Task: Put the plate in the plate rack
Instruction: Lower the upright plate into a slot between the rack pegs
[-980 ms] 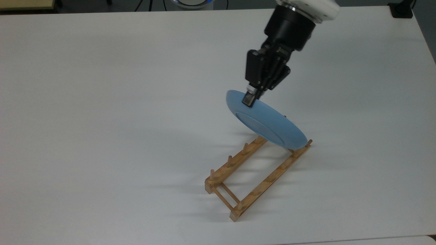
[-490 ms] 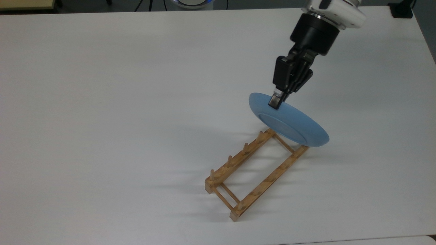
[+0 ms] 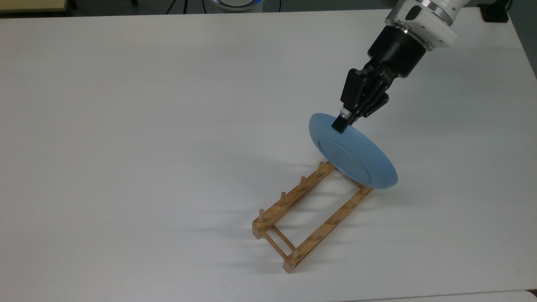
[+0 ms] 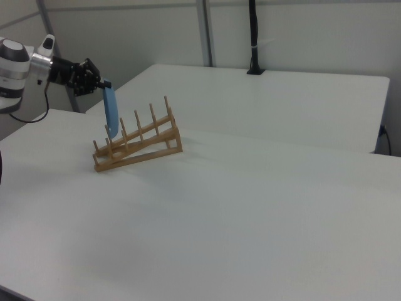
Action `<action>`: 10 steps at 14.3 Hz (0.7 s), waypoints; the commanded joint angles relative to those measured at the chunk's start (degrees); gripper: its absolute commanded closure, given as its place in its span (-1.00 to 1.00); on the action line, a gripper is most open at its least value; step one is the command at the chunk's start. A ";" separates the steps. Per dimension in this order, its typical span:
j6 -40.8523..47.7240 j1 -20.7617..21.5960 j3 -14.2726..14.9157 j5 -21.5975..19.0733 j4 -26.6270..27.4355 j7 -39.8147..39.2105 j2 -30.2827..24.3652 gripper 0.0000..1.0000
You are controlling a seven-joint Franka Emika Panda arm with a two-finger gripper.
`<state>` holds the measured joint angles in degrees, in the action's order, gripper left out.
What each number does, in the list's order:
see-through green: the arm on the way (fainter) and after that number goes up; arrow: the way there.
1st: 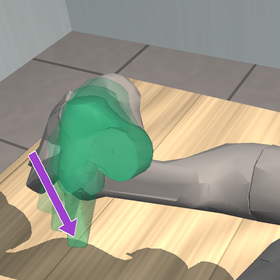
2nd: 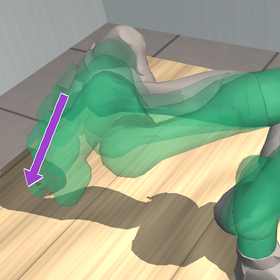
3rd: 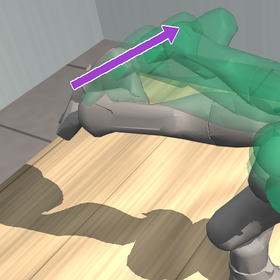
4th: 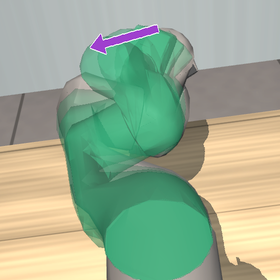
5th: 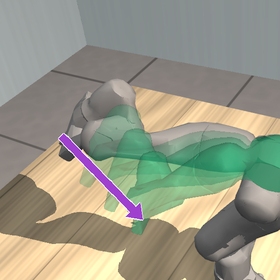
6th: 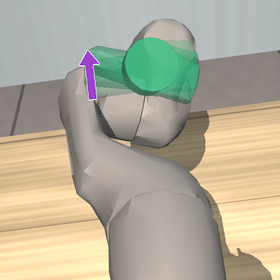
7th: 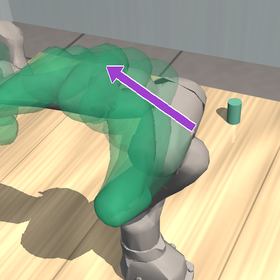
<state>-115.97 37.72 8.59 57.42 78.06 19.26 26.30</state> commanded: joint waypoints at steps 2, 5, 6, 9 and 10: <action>7.33 -0.89 -6.39 6.30 -0.19 1.22 -0.02 1.00; 7.42 -1.16 -6.48 7.18 -0.36 2.01 0.77 1.00; 7.16 -1.68 -6.57 7.71 -0.36 2.01 0.86 1.00; 6.63 -3.18 -6.57 8.41 -0.36 2.01 1.29 1.00; 6.54 -3.27 -6.57 8.41 -0.36 2.01 1.47 1.00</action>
<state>-109.11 35.78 2.90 64.17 77.95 20.16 27.17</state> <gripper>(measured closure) 0.943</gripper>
